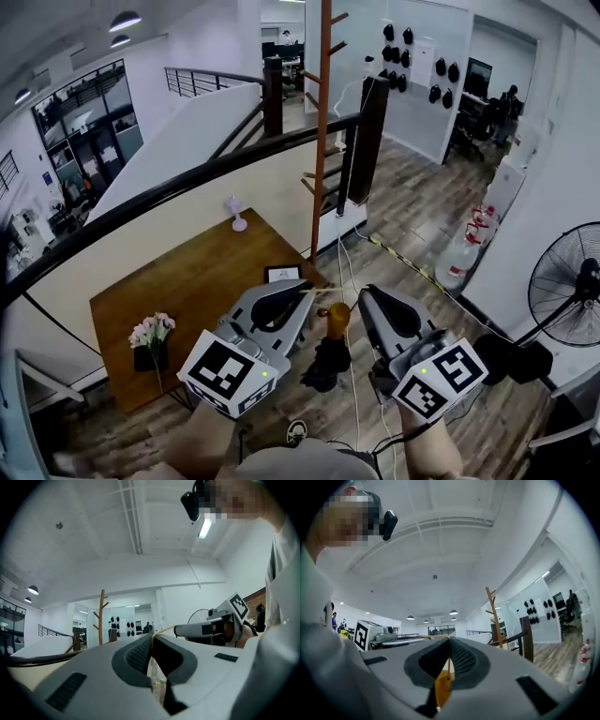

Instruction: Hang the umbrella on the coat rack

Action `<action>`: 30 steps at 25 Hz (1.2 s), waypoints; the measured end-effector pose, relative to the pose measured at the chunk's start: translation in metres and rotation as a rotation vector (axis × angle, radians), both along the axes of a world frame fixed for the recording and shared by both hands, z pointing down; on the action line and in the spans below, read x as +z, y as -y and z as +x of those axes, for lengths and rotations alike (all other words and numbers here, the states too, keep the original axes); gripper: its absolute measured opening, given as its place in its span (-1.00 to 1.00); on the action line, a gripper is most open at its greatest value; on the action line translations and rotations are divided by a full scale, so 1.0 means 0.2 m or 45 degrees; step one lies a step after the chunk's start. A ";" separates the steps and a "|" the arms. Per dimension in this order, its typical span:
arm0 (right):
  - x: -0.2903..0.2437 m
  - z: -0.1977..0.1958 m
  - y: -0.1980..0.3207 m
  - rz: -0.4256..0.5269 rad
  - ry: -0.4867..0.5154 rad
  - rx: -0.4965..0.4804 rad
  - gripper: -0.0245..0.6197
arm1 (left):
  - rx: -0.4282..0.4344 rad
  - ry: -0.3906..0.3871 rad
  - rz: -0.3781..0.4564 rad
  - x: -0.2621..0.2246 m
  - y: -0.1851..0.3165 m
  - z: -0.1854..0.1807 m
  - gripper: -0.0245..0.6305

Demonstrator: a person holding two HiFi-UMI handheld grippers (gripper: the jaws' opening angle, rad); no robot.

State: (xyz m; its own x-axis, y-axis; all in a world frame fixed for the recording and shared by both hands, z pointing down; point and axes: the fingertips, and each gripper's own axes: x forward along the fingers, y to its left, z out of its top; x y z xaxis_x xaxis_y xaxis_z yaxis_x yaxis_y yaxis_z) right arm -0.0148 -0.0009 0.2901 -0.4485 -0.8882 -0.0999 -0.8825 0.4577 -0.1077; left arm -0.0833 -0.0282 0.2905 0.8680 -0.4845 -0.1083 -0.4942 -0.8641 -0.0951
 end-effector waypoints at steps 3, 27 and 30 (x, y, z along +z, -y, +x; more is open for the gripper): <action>-0.08 0.00 0.16 0.029 0.007 0.001 -0.90 | 0.028 -0.026 -0.010 -0.09 0.19 0.01 -0.92; -0.42 0.62 1.56 0.136 0.078 -0.206 -0.89 | -0.068 -0.014 0.078 -0.45 1.59 0.63 -0.92; -0.43 0.71 1.76 0.138 0.080 -0.259 -0.89 | -0.100 -0.026 0.063 -0.46 1.78 0.71 -0.93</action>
